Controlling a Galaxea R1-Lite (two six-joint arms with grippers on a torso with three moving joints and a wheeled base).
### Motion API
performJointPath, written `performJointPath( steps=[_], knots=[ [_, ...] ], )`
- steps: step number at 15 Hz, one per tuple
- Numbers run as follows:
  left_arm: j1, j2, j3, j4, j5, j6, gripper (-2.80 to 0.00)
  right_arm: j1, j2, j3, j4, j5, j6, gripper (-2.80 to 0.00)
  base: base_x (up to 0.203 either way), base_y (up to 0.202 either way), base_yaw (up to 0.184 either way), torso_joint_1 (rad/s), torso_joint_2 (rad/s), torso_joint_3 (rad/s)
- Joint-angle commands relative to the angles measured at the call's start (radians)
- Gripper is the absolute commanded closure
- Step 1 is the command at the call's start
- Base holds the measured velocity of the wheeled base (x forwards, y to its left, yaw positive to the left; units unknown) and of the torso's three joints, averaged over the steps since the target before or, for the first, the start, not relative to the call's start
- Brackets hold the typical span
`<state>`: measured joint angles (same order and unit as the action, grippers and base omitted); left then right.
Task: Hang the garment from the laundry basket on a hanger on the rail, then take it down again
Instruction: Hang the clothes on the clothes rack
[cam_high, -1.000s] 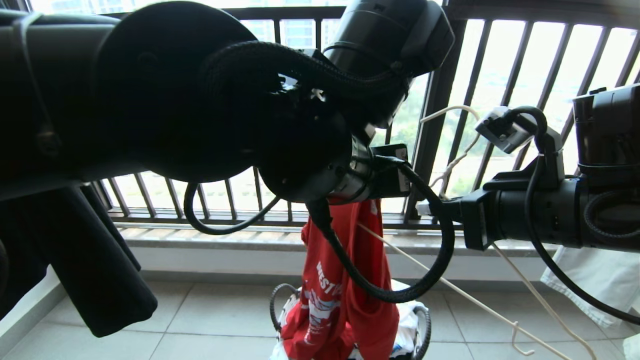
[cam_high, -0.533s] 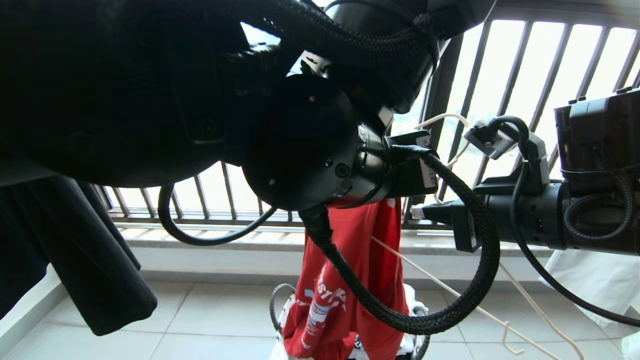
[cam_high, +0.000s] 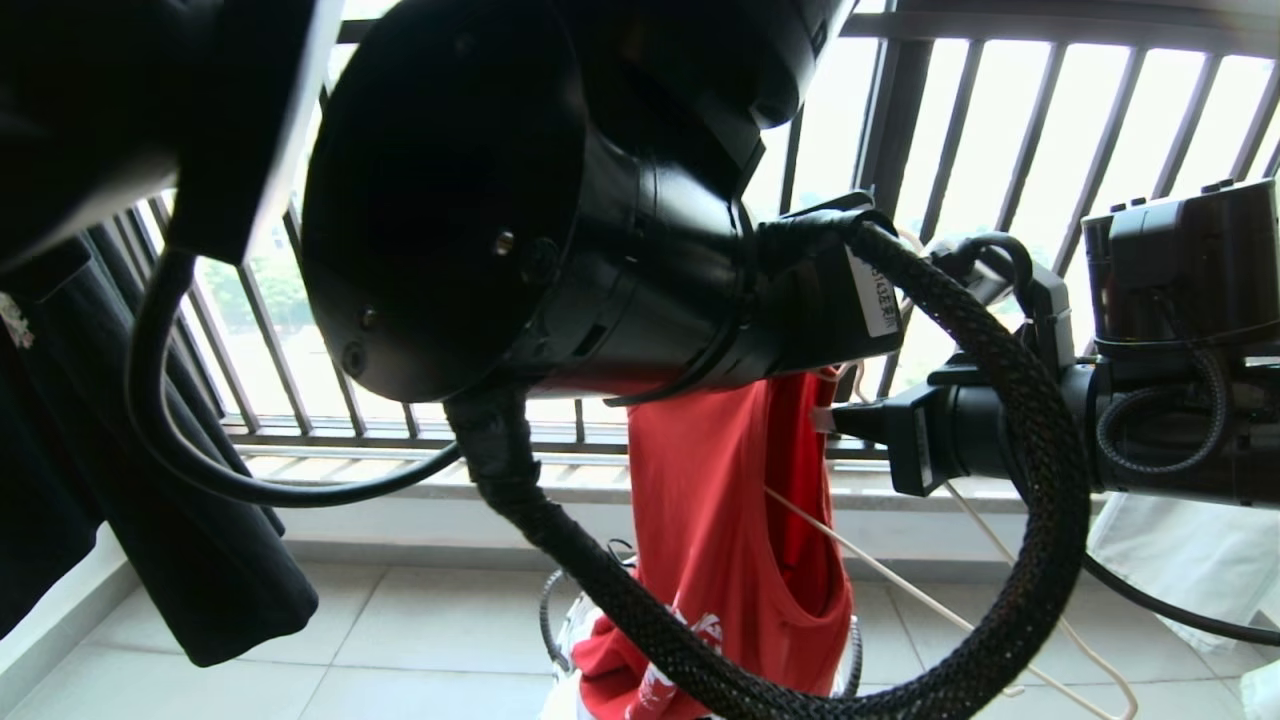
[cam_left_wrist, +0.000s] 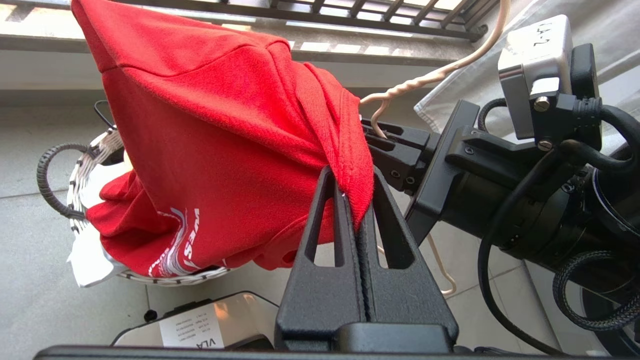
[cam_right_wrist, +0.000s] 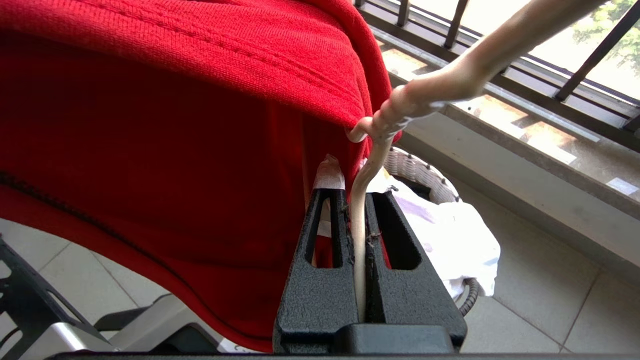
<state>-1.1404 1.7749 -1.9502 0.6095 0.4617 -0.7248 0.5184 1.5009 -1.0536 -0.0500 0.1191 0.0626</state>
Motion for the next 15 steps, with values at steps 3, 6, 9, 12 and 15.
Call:
performJointPath(
  steps=[3,6,9,12,15],
  knots=[
    [-0.022,0.009,0.005,0.007,0.006,-0.010,0.00,-0.005,-0.008,0.003,-0.004,0.001,0.000,0.00,0.000,0.000,0.000,0.000,0.00,0.000],
    [0.029,0.044,0.003,-0.034,0.009,0.056,0.00,-0.003,-0.024,0.010,-0.004,0.006,0.002,0.00,0.000,0.000,0.000,0.000,0.00,0.000],
    [0.059,0.073,0.004,-0.149,0.011,0.135,0.00,0.001,-0.024,0.019,-0.006,0.021,0.003,0.00,0.000,0.000,0.000,0.000,0.00,0.000],
    [0.062,0.098,0.002,-0.236,0.011,0.223,0.00,0.006,-0.038,0.023,-0.007,0.043,0.005,0.00,0.000,0.000,0.000,0.000,0.00,0.000],
    [0.045,0.114,0.001,-0.268,0.005,0.244,0.00,0.014,-0.047,0.031,-0.028,0.060,0.026,0.00,0.000,0.000,0.000,0.000,0.00,0.000]
  ],
)
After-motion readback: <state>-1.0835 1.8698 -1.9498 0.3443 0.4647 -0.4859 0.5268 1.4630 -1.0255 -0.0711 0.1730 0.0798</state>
